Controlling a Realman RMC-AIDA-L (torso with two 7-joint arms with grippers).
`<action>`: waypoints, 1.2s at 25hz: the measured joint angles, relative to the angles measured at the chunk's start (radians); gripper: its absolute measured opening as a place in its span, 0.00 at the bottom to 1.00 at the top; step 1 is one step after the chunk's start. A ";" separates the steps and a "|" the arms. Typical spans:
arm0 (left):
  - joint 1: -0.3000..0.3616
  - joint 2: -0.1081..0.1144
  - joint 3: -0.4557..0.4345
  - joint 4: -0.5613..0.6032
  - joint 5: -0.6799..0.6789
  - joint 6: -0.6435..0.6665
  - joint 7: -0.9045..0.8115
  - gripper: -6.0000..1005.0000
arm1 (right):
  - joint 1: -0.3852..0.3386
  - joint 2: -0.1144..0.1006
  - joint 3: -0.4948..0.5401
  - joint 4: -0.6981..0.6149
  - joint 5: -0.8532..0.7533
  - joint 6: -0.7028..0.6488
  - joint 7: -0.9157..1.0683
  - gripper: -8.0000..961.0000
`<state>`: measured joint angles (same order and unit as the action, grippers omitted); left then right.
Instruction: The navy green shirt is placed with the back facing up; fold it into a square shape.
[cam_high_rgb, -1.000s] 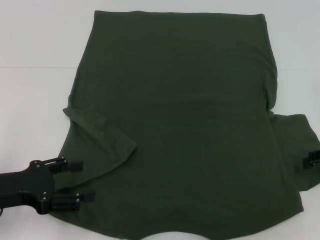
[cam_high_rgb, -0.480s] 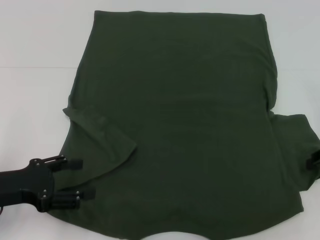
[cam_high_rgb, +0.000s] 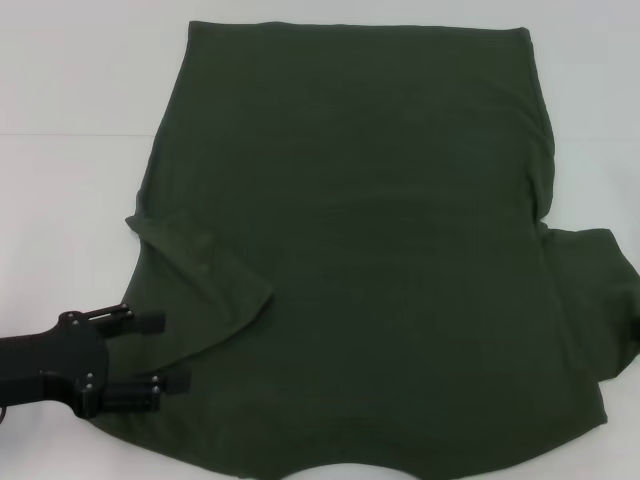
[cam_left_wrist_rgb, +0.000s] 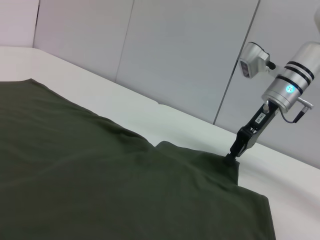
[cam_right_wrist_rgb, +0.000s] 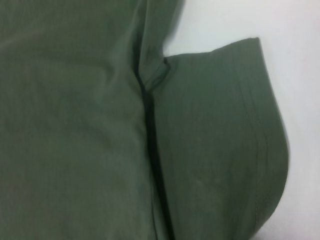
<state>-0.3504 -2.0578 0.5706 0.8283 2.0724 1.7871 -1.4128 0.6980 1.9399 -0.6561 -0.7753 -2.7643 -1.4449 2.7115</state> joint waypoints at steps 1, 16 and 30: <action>0.000 0.000 0.000 0.000 0.000 0.000 -0.001 0.90 | 0.000 0.000 0.000 0.000 0.000 0.000 0.000 0.19; -0.002 0.003 -0.003 0.002 0.000 0.001 -0.007 0.90 | -0.046 -0.021 0.052 -0.137 0.056 -0.046 -0.019 0.02; 0.000 0.007 -0.005 0.006 0.000 0.000 -0.020 0.90 | -0.033 -0.027 0.086 -0.284 0.174 -0.141 -0.064 0.05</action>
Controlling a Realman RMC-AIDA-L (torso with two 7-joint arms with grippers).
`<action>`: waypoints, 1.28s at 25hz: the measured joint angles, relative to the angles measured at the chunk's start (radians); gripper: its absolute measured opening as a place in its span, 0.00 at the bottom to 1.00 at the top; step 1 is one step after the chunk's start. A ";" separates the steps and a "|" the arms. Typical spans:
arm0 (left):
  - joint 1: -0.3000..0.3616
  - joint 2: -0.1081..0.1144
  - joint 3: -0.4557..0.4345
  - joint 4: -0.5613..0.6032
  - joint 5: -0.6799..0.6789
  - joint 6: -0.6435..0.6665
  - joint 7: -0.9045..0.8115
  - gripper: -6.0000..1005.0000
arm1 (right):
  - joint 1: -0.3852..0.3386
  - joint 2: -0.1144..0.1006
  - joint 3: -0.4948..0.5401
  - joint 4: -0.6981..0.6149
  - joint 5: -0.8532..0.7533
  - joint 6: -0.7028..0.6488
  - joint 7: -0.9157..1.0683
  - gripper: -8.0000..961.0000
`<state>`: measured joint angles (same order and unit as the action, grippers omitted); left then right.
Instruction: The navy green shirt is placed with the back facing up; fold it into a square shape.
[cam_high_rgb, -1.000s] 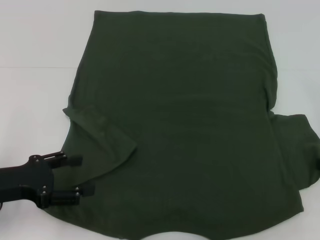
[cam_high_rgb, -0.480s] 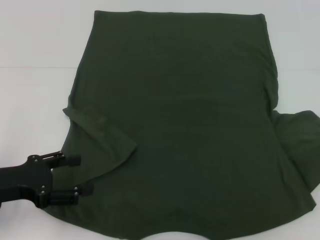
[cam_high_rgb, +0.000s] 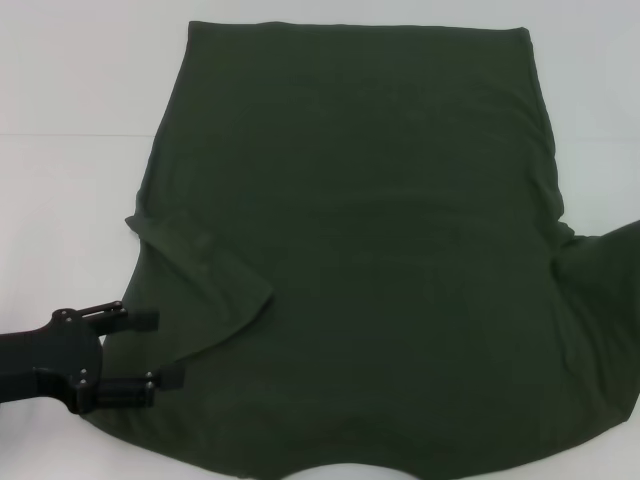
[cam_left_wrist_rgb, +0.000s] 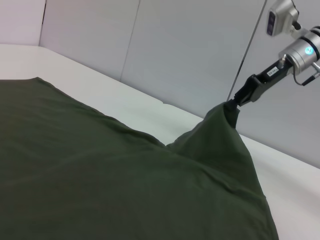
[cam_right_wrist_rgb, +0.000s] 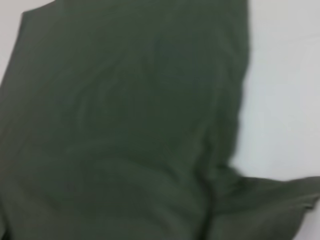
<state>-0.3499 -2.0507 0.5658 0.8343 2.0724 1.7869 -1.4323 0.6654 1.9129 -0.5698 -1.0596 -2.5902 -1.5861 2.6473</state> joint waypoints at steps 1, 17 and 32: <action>0.000 0.000 0.000 0.000 0.000 0.000 0.000 0.90 | 0.012 0.003 -0.012 0.003 0.000 -0.007 -0.007 0.05; 0.004 -0.001 0.000 0.000 0.000 0.007 0.000 0.90 | 0.157 0.094 -0.362 0.112 -0.012 0.010 -0.013 0.07; 0.002 -0.005 0.002 0.000 0.000 0.003 0.000 0.90 | 0.159 0.091 -0.359 0.171 0.054 0.008 -0.036 0.10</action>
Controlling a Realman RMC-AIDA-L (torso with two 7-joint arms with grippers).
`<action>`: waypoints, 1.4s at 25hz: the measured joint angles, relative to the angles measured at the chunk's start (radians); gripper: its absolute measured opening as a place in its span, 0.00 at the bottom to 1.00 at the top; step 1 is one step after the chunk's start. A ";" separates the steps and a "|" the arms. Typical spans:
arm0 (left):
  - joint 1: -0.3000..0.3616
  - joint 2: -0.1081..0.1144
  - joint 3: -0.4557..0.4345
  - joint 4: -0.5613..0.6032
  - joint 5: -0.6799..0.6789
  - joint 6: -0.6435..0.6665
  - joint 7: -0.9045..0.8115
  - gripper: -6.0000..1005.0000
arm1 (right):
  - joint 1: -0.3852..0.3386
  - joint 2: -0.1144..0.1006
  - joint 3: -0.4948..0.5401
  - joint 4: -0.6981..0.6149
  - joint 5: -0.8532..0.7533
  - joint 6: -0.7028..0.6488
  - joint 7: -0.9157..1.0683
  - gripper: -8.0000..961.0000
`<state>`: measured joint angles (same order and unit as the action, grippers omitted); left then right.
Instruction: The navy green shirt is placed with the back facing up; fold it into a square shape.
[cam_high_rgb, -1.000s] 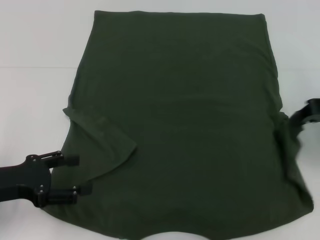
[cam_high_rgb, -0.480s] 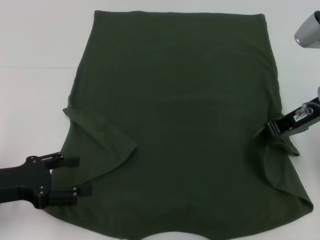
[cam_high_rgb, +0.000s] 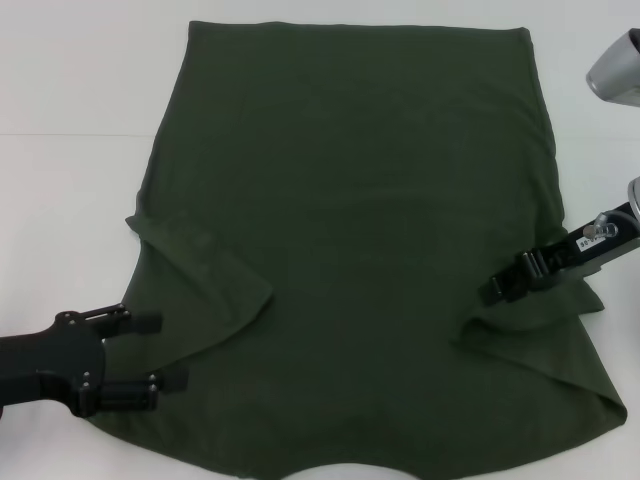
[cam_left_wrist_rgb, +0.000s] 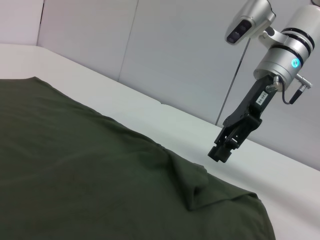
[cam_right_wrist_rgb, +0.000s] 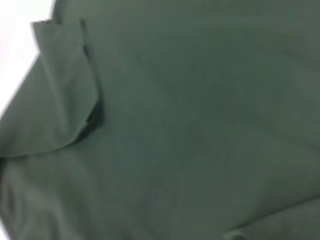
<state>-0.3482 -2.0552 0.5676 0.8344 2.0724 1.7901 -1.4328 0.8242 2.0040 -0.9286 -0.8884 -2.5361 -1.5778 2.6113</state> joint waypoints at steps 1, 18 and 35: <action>0.000 -0.001 0.000 0.000 0.000 0.000 0.000 0.90 | -0.004 -0.003 0.005 0.007 0.021 -0.004 -0.008 0.10; -0.005 -0.004 -0.014 -0.007 -0.009 -0.004 -0.001 0.90 | -0.328 -0.082 0.448 0.342 0.411 -0.008 -0.237 0.72; -0.019 -0.014 -0.014 -0.009 -0.011 -0.017 -0.002 0.90 | -0.335 -0.065 0.417 0.499 0.426 0.181 -0.222 0.73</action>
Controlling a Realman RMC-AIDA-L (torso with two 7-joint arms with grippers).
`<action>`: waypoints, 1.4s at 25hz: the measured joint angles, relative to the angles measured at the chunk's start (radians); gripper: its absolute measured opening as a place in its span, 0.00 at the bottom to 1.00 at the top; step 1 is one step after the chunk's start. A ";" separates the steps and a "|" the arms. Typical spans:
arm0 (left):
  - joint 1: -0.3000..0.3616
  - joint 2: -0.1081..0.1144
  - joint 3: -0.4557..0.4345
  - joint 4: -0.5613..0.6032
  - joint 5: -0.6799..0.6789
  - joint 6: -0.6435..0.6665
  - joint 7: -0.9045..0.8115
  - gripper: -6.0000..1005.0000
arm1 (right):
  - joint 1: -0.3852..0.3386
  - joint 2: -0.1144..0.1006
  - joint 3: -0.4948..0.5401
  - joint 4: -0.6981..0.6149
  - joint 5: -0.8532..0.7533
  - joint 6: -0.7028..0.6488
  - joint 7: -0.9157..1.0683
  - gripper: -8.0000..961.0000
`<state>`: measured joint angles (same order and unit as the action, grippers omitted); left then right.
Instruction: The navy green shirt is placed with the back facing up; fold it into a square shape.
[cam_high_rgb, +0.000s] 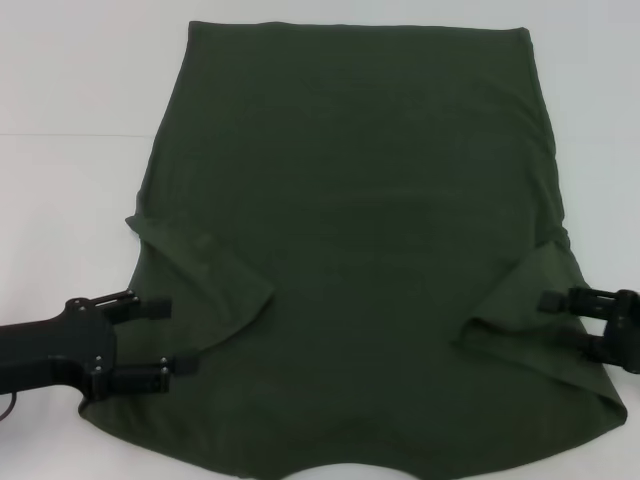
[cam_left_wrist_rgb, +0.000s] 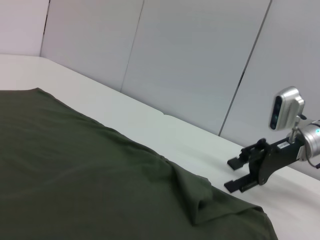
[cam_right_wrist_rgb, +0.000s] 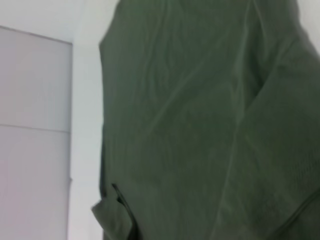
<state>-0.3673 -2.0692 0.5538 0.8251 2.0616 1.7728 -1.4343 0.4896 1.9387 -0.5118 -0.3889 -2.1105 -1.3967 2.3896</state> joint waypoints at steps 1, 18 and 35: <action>0.000 0.000 0.000 0.000 0.000 -0.001 0.000 0.90 | 0.006 0.005 -0.010 0.001 -0.002 0.010 0.003 0.73; -0.006 0.000 0.000 0.000 0.000 -0.012 0.000 0.90 | 0.036 0.027 -0.077 0.004 -0.003 0.115 0.038 0.73; -0.009 -0.002 0.000 0.000 0.000 -0.006 0.000 0.90 | 0.077 0.039 -0.106 -0.006 -0.003 0.176 0.046 0.73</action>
<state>-0.3758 -2.0708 0.5538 0.8253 2.0616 1.7667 -1.4346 0.5664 1.9781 -0.6182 -0.3952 -2.1137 -1.2207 2.4353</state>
